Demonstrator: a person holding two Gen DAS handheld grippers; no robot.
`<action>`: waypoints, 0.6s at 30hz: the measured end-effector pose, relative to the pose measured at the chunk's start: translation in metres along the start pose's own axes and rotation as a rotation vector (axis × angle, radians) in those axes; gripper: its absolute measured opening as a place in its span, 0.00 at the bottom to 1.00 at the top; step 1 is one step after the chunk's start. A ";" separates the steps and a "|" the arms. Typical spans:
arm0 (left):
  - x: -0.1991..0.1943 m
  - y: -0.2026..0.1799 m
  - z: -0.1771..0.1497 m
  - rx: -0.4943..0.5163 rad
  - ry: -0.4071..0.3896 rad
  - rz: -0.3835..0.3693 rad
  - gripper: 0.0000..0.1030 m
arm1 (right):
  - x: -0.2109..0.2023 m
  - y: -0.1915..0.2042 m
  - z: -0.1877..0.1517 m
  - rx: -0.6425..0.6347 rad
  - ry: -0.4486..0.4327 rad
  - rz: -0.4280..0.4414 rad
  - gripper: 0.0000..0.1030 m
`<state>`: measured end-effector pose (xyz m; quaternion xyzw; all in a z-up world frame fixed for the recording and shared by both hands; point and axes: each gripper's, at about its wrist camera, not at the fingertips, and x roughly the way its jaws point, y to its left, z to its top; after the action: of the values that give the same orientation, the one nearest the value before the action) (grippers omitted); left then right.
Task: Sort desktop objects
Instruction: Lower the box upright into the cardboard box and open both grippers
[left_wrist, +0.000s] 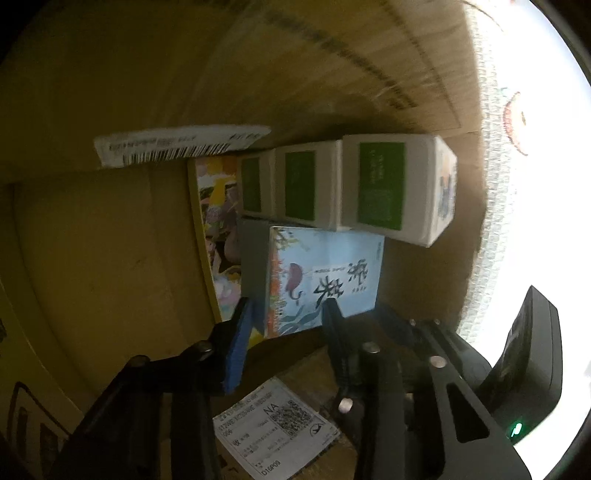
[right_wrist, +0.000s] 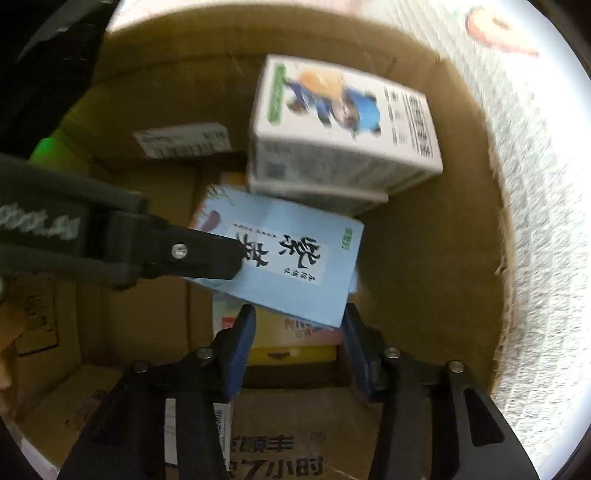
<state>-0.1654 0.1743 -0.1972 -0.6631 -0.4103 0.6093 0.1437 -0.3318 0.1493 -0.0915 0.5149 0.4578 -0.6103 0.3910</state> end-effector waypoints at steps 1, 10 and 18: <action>0.002 0.002 0.000 -0.008 0.007 -0.013 0.32 | 0.003 -0.002 0.000 0.017 0.017 -0.003 0.36; 0.012 0.001 0.000 -0.038 0.024 -0.066 0.27 | -0.004 -0.016 -0.006 0.112 0.043 0.003 0.26; 0.013 0.000 0.003 -0.064 0.015 -0.081 0.27 | -0.013 -0.007 -0.011 0.074 0.068 0.024 0.26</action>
<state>-0.1688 0.1825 -0.2068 -0.6549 -0.4550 0.5844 0.1501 -0.3337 0.1615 -0.0782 0.5549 0.4417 -0.6044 0.3629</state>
